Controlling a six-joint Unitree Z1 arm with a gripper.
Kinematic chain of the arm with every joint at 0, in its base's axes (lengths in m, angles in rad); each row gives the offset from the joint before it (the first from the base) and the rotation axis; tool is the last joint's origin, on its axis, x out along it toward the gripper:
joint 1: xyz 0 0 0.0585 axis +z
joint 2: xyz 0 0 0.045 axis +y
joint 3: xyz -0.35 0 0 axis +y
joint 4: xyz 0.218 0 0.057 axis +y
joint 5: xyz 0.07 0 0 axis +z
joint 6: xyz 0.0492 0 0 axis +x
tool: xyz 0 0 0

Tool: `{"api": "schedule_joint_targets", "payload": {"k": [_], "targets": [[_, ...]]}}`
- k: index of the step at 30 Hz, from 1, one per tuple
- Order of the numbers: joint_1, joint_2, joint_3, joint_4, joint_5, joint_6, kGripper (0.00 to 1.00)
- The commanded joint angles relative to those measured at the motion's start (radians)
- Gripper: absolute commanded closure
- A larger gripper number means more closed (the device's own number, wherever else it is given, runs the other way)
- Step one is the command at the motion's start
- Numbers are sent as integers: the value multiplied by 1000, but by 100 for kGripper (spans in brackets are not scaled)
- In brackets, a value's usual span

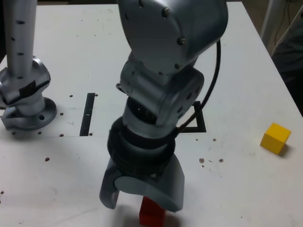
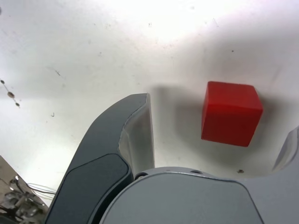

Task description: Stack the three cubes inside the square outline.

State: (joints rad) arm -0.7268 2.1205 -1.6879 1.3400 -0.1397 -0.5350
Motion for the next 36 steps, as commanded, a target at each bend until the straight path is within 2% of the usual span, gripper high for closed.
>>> {"api": "schedule_joint_targets", "payload": {"k": [1,16,27,32,36], "targets": [[9,16,-2,-8,0,10,1],[38,89,-20,-42,-19,70,4],[48,100,-20,-46,-24,81,9],[55,104,-21,-48,-24,82,18],[57,108,-19,-44,-24,83,32]]}}
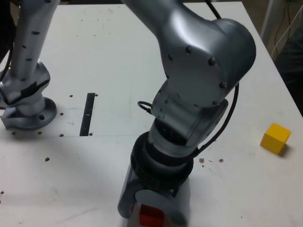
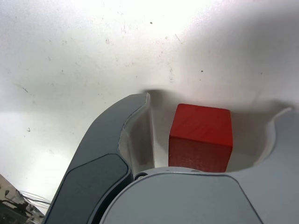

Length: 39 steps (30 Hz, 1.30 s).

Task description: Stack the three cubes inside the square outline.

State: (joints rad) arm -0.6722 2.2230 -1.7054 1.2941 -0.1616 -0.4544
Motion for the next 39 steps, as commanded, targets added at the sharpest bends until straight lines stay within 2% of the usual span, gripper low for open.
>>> {"api": "schedule_joint_targets", "payload": {"k": [1,7,10,39], "targets": [[3,7,-2,3,-2,2,36],[3,6,-4,7,9,0,66],[3,4,-5,3,15,0,75],[3,-14,-3,20,12,1,75]]}}
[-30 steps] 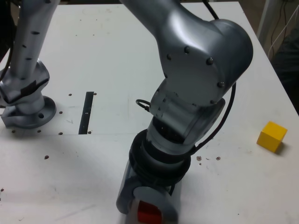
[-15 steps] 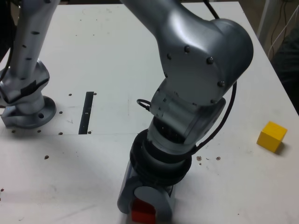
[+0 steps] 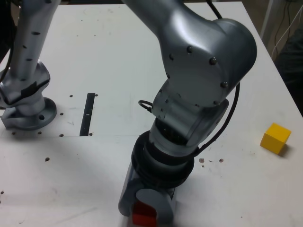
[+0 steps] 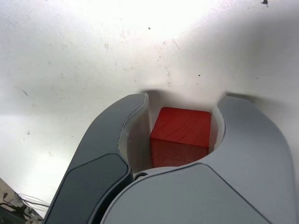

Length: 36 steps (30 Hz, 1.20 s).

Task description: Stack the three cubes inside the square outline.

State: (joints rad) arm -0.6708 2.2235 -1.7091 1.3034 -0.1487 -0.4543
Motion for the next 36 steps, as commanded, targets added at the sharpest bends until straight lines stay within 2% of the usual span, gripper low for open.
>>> {"api": "schedule_joint_targets", "payload": {"k": [1,12,27,36], "targets": [[2,-20,2,18,0,1,75],[37,-120,25,92,38,1,75],[265,-224,82,121,81,113,75],[421,-204,75,115,109,259,75]]}}
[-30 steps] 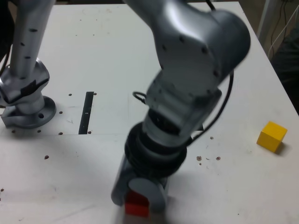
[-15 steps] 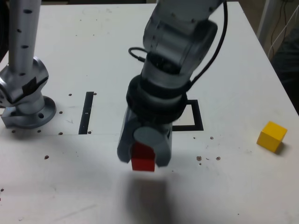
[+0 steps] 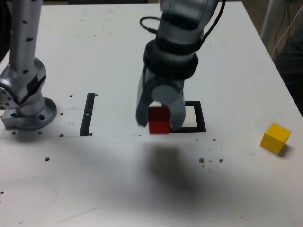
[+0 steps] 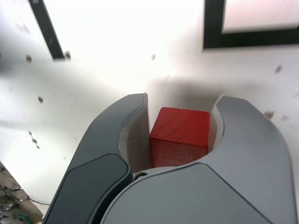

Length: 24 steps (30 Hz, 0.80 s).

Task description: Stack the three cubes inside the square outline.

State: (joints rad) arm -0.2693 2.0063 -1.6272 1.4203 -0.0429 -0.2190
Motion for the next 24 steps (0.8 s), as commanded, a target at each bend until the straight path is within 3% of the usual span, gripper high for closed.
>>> {"api": "schedule_joint_targets", "payload": {"k": [1,12,24], "targets": [[36,19,-9,-3,6,41,75],[152,102,-60,-9,20,145,75],[204,174,-90,-28,27,191,75]]}}
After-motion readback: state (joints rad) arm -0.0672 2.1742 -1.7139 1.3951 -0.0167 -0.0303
